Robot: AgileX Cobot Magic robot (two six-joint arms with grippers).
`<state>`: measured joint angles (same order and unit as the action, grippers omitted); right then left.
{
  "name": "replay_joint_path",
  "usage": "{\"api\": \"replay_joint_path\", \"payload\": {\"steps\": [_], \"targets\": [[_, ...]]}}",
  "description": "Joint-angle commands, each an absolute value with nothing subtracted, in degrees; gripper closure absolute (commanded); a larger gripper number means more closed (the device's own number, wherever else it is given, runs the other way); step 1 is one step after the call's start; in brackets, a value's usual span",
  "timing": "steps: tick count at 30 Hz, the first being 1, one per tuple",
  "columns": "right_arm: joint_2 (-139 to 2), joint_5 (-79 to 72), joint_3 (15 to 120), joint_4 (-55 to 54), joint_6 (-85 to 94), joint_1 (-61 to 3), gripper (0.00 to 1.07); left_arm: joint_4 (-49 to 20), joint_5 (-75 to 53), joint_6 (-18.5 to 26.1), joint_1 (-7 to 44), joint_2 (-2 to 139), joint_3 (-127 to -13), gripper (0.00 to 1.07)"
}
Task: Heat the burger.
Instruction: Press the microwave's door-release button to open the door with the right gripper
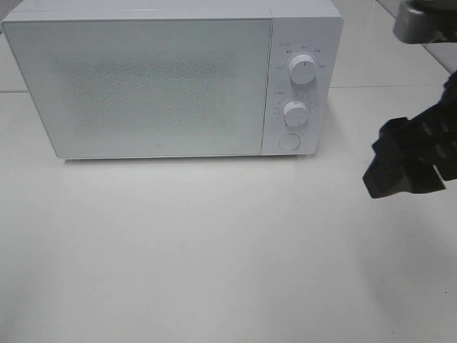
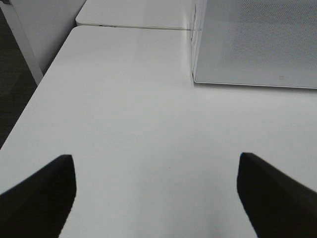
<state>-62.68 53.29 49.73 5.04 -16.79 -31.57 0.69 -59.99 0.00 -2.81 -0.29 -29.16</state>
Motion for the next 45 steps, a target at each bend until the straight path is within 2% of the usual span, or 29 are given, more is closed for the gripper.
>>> {"api": "replay_joint_path", "payload": {"steps": [1, 15, 26, 29, 36, 45], "targets": [[-59.6, 56.3, 49.8, 5.6, -17.4, -31.4, 0.32, 0.4, -59.4, 0.0, -3.1, -1.5, -28.9, 0.23], [-40.9, 59.1, 41.6, 10.5, -18.9, -29.9, 0.32, 0.4, -59.4, 0.0, -3.1, -1.5, -28.9, 0.23], [-20.5, 55.6, 32.2, 10.3, -18.2, -15.1, 0.32, 0.4, -59.4, 0.0, -3.1, -1.5, -28.9, 0.23], [-17.2, 56.0, 30.8, 10.0, -17.6, -12.8, 0.32, 0.4, -59.4, 0.0, -3.1, -1.5, -28.9, 0.23], [-5.7, 57.6, 29.0, 7.9, -8.1, -4.6, 0.32, 0.4, -59.4, 0.0, -3.1, -1.5, -28.9, 0.23], [1.7, 57.6, 28.9, 6.2, -5.6, -3.3, 0.32, 0.5, -59.4, 0.0, -3.1, -1.5, -28.9, 0.23]]}}
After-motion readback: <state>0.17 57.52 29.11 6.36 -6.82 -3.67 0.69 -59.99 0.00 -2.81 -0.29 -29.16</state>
